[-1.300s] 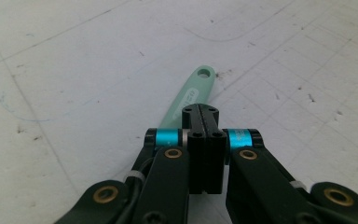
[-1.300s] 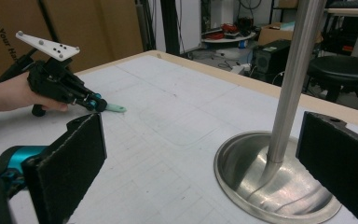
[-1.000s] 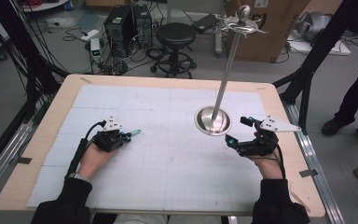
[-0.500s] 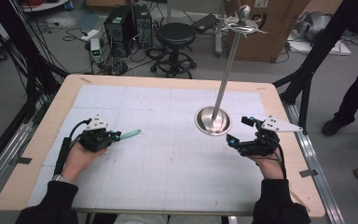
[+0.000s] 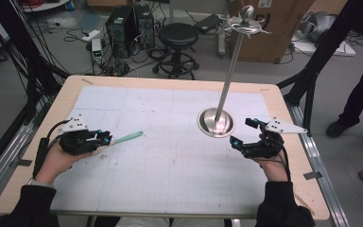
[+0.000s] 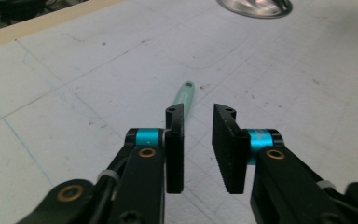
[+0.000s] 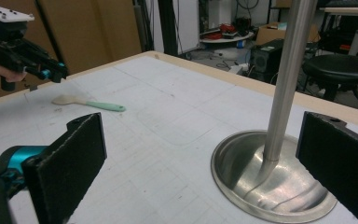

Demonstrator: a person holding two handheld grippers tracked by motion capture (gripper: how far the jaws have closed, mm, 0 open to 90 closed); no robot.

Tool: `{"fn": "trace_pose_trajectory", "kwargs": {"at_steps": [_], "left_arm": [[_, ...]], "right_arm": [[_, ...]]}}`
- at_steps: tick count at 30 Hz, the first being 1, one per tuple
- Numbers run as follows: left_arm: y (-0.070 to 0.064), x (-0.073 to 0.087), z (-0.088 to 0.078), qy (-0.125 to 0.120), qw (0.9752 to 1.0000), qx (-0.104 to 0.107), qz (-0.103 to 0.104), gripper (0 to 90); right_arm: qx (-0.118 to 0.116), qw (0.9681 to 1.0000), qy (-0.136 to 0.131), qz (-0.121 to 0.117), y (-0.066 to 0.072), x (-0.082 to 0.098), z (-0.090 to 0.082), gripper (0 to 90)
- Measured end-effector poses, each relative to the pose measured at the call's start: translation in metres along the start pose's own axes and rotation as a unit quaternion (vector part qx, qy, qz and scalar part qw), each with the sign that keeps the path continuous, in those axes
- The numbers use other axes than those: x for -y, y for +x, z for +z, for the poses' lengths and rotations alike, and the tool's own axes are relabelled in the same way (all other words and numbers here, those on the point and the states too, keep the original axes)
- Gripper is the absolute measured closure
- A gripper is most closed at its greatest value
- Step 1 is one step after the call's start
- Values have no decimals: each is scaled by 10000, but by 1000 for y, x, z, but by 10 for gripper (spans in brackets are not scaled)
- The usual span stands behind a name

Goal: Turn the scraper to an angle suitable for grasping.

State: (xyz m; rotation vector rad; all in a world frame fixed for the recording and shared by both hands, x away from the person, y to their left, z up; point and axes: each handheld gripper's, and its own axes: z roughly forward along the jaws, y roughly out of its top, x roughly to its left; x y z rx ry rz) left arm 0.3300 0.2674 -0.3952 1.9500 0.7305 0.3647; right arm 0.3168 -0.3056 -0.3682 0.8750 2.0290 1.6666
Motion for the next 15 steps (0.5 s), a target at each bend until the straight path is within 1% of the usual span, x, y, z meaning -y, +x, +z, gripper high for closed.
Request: {"fn": "trace_pose_trajectory", "kwargs": {"at_steps": [2,4,6,8,9,10,11,13,14,15], "left_arm": [[1,-1,-1,-70,9998,157,-30,621],[2,-3,-2,-139,9995,275,-41,505],[2,-5,-4,-216,9991,366,0,465],[3,-6,-6,-274,9985,462,-57,372],[3,-7,-7,-298,9985,463,-43,344],[1,-7,-7,-313,9988,373,97,332],[0,-7,-8,-272,9991,317,94,315],[1,-7,-8,-234,9989,401,43,215],[2,-7,-7,-238,9990,382,70,173],[4,-7,-7,-234,9991,346,79,161]], "right_arm": [[27,10000,-11,23,-1,0,-1,7],[47,10000,-35,42,-3,0,-2,7],[64,10000,-43,52,-3,0,-3,7],[64,10000,-38,64,-3,1,-3,7],[68,10000,-30,50,-3,1,-2,7],[60,10000,-21,58,-3,1,-2,7],[55,10000,-6,32,-2,1,-1,7],[25,10000,9,8,-2,1,1,7],[26,10000,26,12,-2,1,2,7],[34,10000,39,42,-3,1,2,7]]}}
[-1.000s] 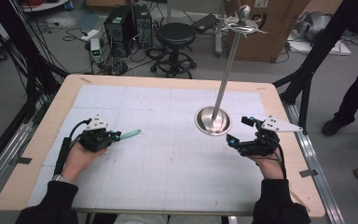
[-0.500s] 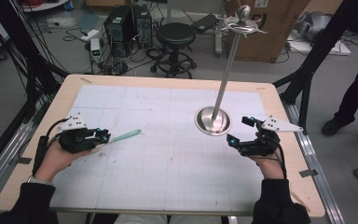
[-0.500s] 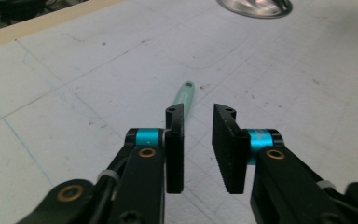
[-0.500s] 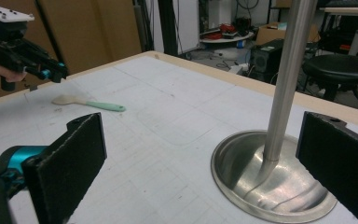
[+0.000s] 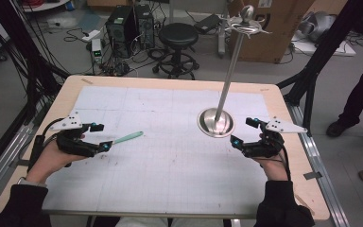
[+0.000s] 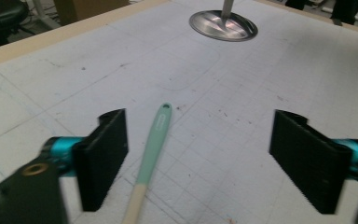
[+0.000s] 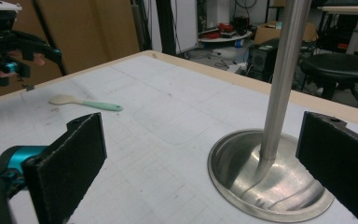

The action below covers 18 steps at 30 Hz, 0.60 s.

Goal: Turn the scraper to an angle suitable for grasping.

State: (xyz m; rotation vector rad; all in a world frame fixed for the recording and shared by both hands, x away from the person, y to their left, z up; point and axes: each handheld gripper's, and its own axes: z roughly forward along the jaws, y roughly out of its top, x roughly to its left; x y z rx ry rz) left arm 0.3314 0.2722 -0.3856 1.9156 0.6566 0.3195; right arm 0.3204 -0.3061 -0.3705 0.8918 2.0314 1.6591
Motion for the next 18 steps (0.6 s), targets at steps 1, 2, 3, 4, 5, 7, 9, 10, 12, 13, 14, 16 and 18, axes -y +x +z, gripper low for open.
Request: {"fn": "trace_pose_trajectory", "kwargs": {"at_steps": [1,2,3,4,5,7,9,10,12,13,14,16,18], "left_arm": [[2,-1,0,19,10000,6,-53,146],[3,-2,0,13,9999,52,-143,109],[4,-3,-1,24,9999,109,-132,79],[4,-4,-2,15,9999,141,-96,75],[5,-5,-2,27,9998,163,-58,75],[6,-8,-2,114,9997,209,-18,75],[7,-10,-3,139,9996,239,45,75],[7,-11,-3,149,9995,251,85,75],[8,-12,-4,88,9994,265,225,77],[9,-13,-4,57,9994,264,226,78],[10,-13,-4,53,9994,262,221,79],[11,-12,-4,101,9992,302,223,83],[13,-11,-4,187,9991,275,267,100]], "right_arm": [[18,10000,2,25,-1,0,1,7],[24,10000,12,33,0,1,1,7],[14,10000,5,5,0,0,1,7],[-10,10000,-1,-31,1,0,1,7],[-19,10000,-9,-6,1,-1,1,7],[29,10000,-28,27,-1,0,0,7],[37,10000,-9,42,0,0,0,7],[17,10000,-17,14,1,0,-1,7],[0,10000,-54,-33,2,-1,-2,7],[-2,10000,-55,1,2,-1,-3,7],[-9,10000,-58,-11,2,-2,-3,7],[-10,10000,-72,-19,3,-2,-4,7],[-15,9999,-102,-57,3,-2,-5,7]]}}
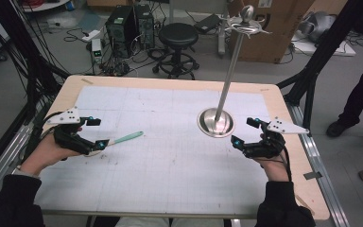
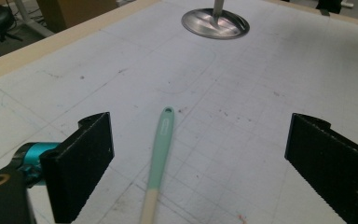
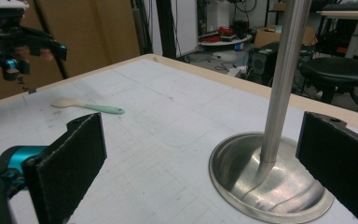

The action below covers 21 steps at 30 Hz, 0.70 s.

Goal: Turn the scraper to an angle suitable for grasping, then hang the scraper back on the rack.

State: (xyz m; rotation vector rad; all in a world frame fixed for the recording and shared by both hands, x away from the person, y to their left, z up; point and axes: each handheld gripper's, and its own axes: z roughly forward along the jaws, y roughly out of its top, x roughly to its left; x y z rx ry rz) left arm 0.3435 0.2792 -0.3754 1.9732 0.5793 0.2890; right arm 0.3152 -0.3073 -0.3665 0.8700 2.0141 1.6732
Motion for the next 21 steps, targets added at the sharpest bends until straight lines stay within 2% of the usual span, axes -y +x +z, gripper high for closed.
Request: {"fn": "trace_pose_trajectory", "kwargs": {"at_steps": [3,6,8,10,16,21], "left_arm": [[4,0,1,151,9999,39,1,110],[6,-3,2,435,9989,48,185,134],[10,-4,4,606,9978,109,258,142],[14,-4,7,821,9961,79,325,149],[23,-1,15,1019,9945,89,204,160],[28,2,21,1196,9923,286,136,180]], "right_arm": [[-10,10000,-21,18,0,-1,0,7],[-12,10000,-27,17,0,-3,2,7],[-17,10000,-6,-1,0,-3,4,7],[-13,10000,43,8,-1,-2,5,7],[-1,10000,55,19,0,-1,4,7],[-17,10000,77,38,-1,0,4,7]]}}
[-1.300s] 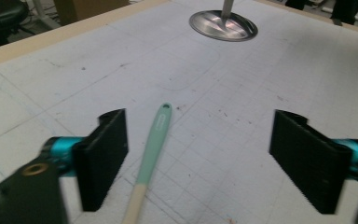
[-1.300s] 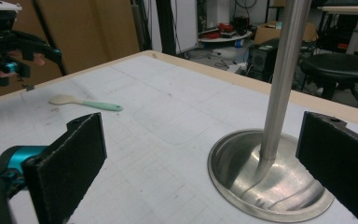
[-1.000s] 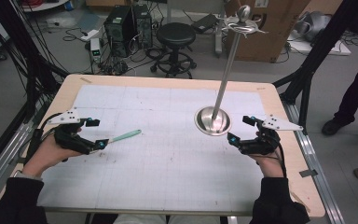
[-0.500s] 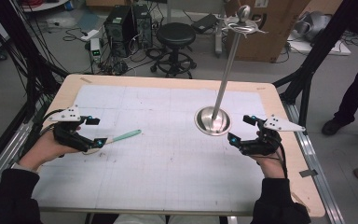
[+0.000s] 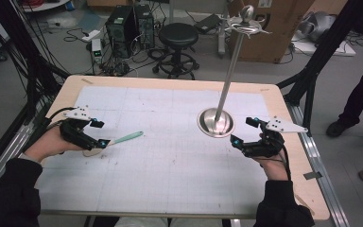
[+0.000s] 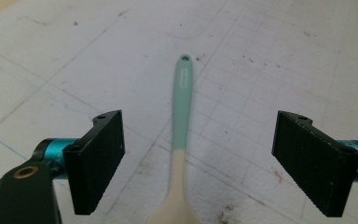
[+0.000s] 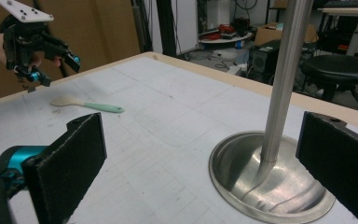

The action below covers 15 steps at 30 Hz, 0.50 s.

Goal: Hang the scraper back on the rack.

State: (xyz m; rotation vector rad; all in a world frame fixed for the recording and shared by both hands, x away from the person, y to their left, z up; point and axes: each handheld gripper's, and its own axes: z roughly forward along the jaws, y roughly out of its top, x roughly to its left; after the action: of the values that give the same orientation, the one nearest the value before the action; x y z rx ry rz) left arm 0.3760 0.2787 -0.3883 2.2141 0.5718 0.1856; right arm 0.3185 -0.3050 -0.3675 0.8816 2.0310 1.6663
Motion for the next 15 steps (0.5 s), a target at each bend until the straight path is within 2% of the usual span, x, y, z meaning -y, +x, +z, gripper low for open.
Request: {"fn": "trace_pose_trajectory", "kwargs": {"at_steps": [1,2,5,7,11,15], "left_arm": [[1,1,1,39,10000,-6,-53,183],[3,1,2,183,9998,-1,-101,192],[6,-3,6,513,9987,-69,17,208],[7,-7,10,614,9981,-26,35,230],[11,-11,20,977,9951,31,132,302],[13,-11,27,1271,9918,50,136,388]], "right_arm": [[-12,10000,-2,-1,0,0,1,7],[-15,10000,-1,-34,0,0,1,7],[-36,10000,29,-17,0,1,3,7],[-49,10000,55,-27,0,1,3,7],[-44,10000,23,-31,1,0,1,7],[-29,10000,11,-17,0,2,-1,7]]}}
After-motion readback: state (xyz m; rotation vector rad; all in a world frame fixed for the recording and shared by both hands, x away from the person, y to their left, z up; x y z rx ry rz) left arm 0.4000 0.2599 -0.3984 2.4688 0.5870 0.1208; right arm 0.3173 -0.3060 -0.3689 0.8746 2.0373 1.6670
